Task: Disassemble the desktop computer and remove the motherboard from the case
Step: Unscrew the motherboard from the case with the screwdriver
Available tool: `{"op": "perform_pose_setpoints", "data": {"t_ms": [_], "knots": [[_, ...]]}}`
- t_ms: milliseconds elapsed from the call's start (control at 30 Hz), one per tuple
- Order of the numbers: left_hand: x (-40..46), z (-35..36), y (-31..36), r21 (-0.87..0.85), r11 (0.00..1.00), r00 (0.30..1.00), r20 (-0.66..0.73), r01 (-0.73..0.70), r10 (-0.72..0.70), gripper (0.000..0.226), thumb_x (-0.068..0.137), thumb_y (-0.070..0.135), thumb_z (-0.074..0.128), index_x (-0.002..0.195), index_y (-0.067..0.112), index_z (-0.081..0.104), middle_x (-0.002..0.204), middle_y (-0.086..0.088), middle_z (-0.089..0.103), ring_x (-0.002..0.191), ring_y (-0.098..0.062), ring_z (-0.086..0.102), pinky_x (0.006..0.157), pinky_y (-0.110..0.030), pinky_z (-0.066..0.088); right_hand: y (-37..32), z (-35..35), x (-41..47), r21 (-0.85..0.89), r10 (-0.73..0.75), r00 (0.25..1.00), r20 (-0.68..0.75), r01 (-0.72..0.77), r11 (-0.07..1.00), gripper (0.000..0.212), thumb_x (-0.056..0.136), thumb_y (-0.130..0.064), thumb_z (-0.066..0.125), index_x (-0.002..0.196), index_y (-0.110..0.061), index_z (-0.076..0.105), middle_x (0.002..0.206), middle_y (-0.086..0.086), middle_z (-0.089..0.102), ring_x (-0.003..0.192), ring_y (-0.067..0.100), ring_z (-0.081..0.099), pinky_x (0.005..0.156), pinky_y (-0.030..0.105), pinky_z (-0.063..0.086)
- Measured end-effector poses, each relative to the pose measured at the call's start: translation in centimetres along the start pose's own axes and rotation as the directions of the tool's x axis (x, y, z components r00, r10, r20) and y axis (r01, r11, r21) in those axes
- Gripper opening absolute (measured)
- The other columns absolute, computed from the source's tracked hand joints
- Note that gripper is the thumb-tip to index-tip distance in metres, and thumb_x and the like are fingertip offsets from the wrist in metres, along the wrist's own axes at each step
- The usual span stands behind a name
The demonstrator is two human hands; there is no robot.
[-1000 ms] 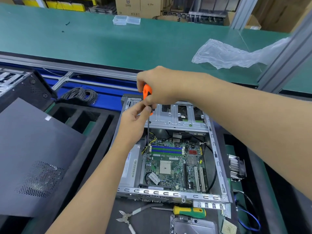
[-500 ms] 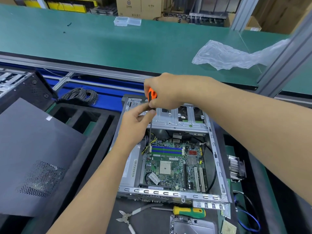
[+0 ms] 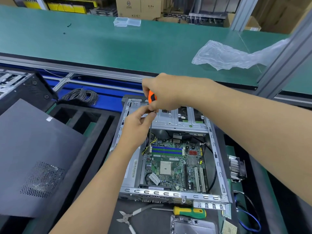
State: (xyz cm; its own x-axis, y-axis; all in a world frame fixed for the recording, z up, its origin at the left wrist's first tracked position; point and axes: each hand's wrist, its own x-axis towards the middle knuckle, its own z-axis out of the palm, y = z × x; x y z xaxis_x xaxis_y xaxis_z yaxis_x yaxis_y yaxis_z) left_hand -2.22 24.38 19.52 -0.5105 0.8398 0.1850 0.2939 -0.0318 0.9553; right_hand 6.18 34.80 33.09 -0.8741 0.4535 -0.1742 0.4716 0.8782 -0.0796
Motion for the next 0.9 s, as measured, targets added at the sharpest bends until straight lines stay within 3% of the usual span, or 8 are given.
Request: {"op": "perform_pose_setpoints", "data": {"t_ms": [100, 233, 333, 433, 533, 633, 767, 900], "knots": [[0.2, 0.3, 0.0, -0.012, 1.0, 0.999, -0.04, 0.007, -0.007, 0.016, 0.088, 0.024, 0.07, 0.099, 0.035, 0.064, 0.073, 0.02, 0.06, 0.047, -0.007, 0.032, 0.047, -0.017, 0.035, 0.1, 0.0, 0.0, 0.02, 0.011, 1.0, 0.001, -0.011, 1.0, 0.038, 0.084, -0.053, 0.064, 0.106, -0.026, 0.048, 0.091, -0.005, 0.048, 0.082, 0.022, 0.058, 0.061, 0.035, 0.046], [0.5, 1.1, 0.4, 0.051, 0.998, 0.993, -0.115, 0.034, -0.027, 0.029, 0.078, 0.037, 0.078, 0.091, 0.044, 0.053, 0.088, 0.019, 0.057, 0.055, -0.003, 0.042, 0.055, -0.013, 0.042, -0.1, 0.5, 0.0, -0.078, 0.116, 0.988, -0.098, -0.124, 0.989, 0.061, 0.085, -0.077, 0.041, 0.095, -0.017, 0.05, 0.078, -0.001, 0.034, 0.064, 0.021, 0.043, 0.049, 0.03, 0.027], [0.3, 1.4, 0.5, 0.051, 0.999, 0.996, -0.086, 0.016, -0.011, 0.028, 0.08, 0.04, 0.074, 0.094, 0.05, 0.051, 0.086, 0.012, 0.057, 0.051, -0.006, 0.036, 0.051, -0.018, 0.037, -0.4, 0.6, 0.1, -0.139, 0.101, 0.983, -0.152, -0.122, 0.983, 0.054, 0.089, -0.069, 0.047, 0.091, -0.015, 0.05, 0.075, 0.0, 0.03, 0.065, 0.024, 0.04, 0.05, 0.03, 0.024], [-0.4, 1.2, 0.3, -0.004, 1.0, 1.0, 0.009, -0.027, 0.027, 0.018, 0.093, 0.035, 0.057, 0.104, 0.049, 0.057, 0.069, -0.011, 0.05, 0.045, -0.012, 0.026, 0.046, -0.025, 0.026, -0.3, 0.5, 0.2, -0.094, 0.042, 0.993, -0.115, -0.053, 0.994, 0.033, 0.088, -0.045, 0.06, 0.104, -0.016, 0.053, 0.078, -0.001, 0.038, 0.062, 0.018, 0.045, 0.049, 0.029, 0.031], [-0.5, 0.8, 0.0, -0.024, 1.0, 0.999, -0.044, -0.02, 0.019, 0.026, 0.1, 0.021, 0.05, 0.107, 0.042, 0.063, 0.072, 0.0, 0.063, 0.045, -0.012, 0.032, 0.046, -0.025, 0.029, 0.1, 0.3, -0.1, 0.04, 0.01, 0.998, -0.064, -0.007, 0.999, 0.035, 0.085, -0.038, 0.067, 0.108, -0.021, 0.048, 0.084, -0.005, 0.045, 0.069, 0.018, 0.055, 0.052, 0.03, 0.037], [-0.4, 0.7, 0.2, -0.019, 1.0, 0.998, -0.064, 0.0, -0.001, 0.015, 0.095, 0.022, 0.06, 0.101, 0.034, 0.064, 0.084, -0.008, 0.065, 0.046, -0.013, 0.032, 0.046, -0.028, 0.032, 0.4, 0.3, -0.3, 0.111, 0.044, 0.998, -0.041, -0.039, 0.993, 0.046, 0.081, -0.054, 0.068, 0.107, -0.023, 0.046, 0.089, -0.004, 0.047, 0.071, 0.018, 0.057, 0.053, 0.03, 0.04], [-0.2, 1.1, 0.5, -0.023, 1.0, 0.994, -0.104, 0.007, -0.009, 0.021, 0.086, 0.027, 0.072, 0.092, 0.038, 0.055, 0.09, 0.019, 0.061, 0.046, -0.01, 0.033, 0.047, -0.016, 0.035, 0.2, 0.6, -0.2, -0.01, 0.14, 0.986, -0.096, -0.141, 0.99, 0.06, 0.081, -0.081, 0.041, 0.079, -0.021, 0.045, 0.078, 0.0, 0.039, 0.062, 0.017, 0.042, 0.05, 0.029, 0.029], [-0.4, 1.1, 0.0, -0.02, 1.0, 1.0, -0.003, 0.0, 0.0, 0.018, 0.096, 0.025, 0.058, 0.11, 0.036, 0.059, 0.071, 0.018, 0.058, 0.043, -0.006, 0.029, 0.043, -0.014, 0.027, 0.0, 0.5, 0.1, -0.087, 0.058, 0.991, -0.124, -0.069, 0.994, 0.045, 0.087, -0.059, 0.057, 0.091, -0.014, 0.055, 0.077, 0.001, 0.04, 0.06, 0.017, 0.043, 0.048, 0.028, 0.027]]}}
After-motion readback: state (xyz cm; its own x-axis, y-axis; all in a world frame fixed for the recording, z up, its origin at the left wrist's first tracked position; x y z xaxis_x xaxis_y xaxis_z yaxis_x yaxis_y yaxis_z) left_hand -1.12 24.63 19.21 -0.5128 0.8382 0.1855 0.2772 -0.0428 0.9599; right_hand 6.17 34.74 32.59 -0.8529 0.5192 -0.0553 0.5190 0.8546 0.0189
